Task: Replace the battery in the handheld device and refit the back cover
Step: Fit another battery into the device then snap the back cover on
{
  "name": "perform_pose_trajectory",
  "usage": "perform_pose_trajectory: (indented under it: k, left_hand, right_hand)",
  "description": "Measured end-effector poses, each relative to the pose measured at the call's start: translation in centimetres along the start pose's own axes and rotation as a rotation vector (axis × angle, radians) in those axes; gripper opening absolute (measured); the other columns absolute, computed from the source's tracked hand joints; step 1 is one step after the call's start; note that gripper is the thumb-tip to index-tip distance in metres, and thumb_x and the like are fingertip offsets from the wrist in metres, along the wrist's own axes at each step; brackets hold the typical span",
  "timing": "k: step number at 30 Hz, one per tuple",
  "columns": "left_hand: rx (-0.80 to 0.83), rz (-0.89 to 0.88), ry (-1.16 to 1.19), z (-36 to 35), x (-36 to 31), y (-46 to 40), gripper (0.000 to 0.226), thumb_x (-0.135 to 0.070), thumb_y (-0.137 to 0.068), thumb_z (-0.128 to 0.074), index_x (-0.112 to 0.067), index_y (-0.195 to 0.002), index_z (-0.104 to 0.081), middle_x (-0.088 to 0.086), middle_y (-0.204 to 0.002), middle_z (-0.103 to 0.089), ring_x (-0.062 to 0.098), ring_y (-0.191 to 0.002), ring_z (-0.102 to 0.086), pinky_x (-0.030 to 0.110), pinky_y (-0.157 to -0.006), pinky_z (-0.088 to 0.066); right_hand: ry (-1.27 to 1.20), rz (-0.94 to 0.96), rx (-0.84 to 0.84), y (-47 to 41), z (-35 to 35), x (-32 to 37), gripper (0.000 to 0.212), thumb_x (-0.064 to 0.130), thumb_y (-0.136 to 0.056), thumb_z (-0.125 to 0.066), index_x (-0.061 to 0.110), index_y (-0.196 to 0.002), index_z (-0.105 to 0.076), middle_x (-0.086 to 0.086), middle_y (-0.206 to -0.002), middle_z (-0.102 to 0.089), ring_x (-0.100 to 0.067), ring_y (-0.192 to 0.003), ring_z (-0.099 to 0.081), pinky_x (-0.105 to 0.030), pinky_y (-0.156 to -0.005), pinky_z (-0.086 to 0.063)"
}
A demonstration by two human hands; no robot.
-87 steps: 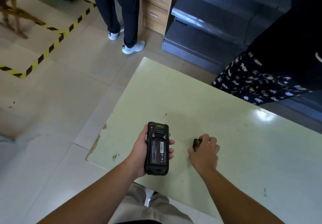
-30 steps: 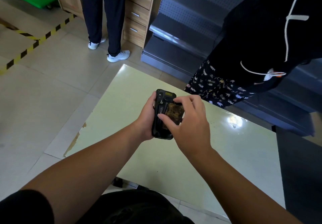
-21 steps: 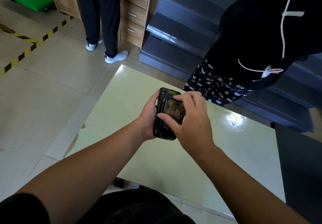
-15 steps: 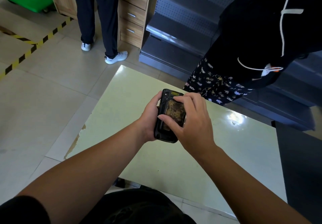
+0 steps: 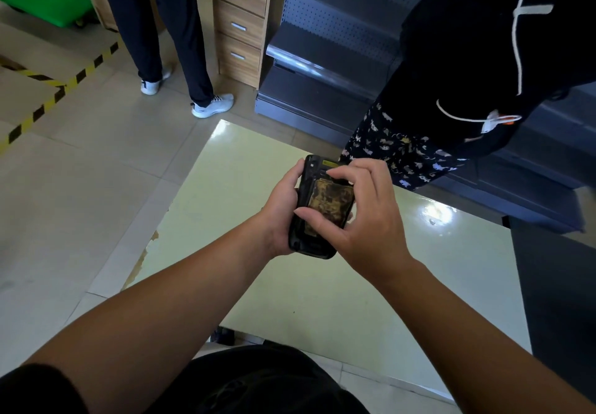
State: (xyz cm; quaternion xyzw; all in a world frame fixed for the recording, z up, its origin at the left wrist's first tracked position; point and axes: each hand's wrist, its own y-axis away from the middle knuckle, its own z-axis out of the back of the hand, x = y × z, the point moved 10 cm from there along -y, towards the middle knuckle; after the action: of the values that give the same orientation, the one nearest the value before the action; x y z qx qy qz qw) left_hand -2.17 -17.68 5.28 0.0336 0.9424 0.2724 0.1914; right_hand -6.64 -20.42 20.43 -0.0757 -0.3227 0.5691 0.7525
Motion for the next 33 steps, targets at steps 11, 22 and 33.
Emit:
perform_pose_trajectory:
  k: [11, 22, 33]
  left_hand:
    - [0.037, 0.012, -0.107, -1.1, 0.4, 0.4, 0.07, -0.077, -0.082, -0.052, -0.013, -0.077, -0.08, 0.007, -0.076, -0.077, 0.025, -0.069, -0.074, 0.032, -0.06, -0.061]
    - [-0.006, -0.009, -0.147, -0.6, 0.9, 0.4, 0.073, -0.081, -0.082, -0.049, -0.016, -0.093, -0.081, 0.009, -0.086, -0.079, 0.028, -0.077, -0.075, 0.035, -0.065, -0.062]
    - [0.008, -0.103, -0.2, -0.3, 1.9, 0.7, 0.039, -0.045, -0.087, -0.06, -0.017, -0.106, -0.08, 0.008, -0.106, -0.079, 0.022, -0.09, -0.075, 0.033, -0.074, -0.062]
  right_hand:
    - [0.019, -0.068, 0.044, 1.3, -0.8, -1.5, 0.064, 0.061, -0.082, -0.073, 0.007, -0.115, -0.062, -0.007, -0.113, -0.055, -0.024, -0.107, -0.052, -0.045, -0.093, -0.046]
    - [0.222, -0.035, -0.006, 3.1, -0.8, -1.3, 0.037, 0.041, -0.101, -0.059, 0.011, -0.12, -0.07, -0.01, -0.107, -0.059, -0.026, -0.1, -0.052, -0.043, -0.088, -0.043]
    - [-0.639, -1.023, 0.116, 7.8, -4.7, -8.7, 0.061, 0.055, -0.085, -0.076, 0.021, -0.132, -0.058, 0.008, -0.128, -0.064, -0.008, -0.113, -0.064, -0.035, -0.097, -0.056]
